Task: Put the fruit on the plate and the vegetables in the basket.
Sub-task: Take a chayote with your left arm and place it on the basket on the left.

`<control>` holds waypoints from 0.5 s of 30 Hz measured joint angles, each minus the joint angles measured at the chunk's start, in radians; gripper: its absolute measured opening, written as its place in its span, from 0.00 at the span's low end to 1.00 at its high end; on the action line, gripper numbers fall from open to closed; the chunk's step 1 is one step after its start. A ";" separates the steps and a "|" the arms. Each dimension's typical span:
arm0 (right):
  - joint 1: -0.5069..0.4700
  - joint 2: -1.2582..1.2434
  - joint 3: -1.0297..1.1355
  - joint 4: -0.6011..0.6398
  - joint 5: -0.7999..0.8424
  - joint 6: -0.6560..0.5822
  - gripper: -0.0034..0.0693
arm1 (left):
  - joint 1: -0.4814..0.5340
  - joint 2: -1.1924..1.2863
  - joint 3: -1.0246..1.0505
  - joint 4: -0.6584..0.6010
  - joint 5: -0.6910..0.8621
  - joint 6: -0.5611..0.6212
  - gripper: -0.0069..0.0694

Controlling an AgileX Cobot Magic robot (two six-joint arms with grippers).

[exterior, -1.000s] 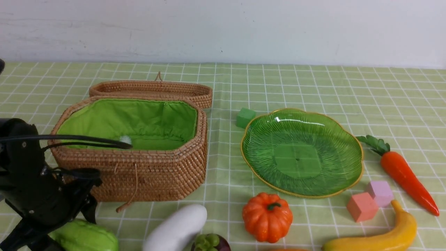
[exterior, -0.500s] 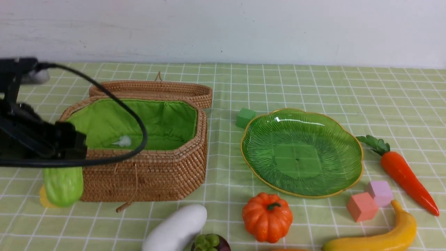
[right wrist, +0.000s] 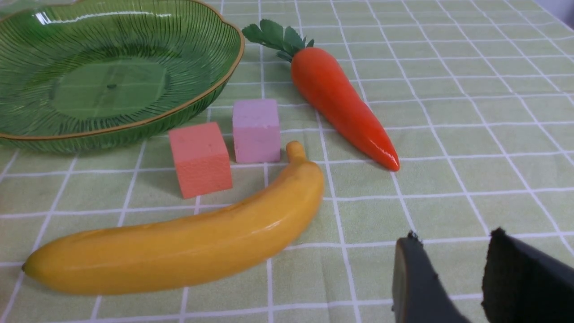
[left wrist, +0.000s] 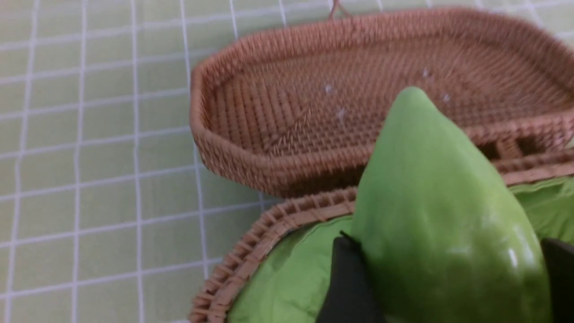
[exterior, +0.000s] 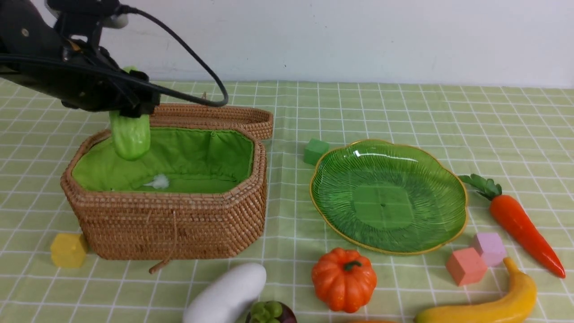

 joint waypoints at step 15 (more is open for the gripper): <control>0.000 0.000 0.000 0.000 0.000 0.000 0.38 | -0.001 0.010 -0.006 0.002 0.077 -0.069 0.96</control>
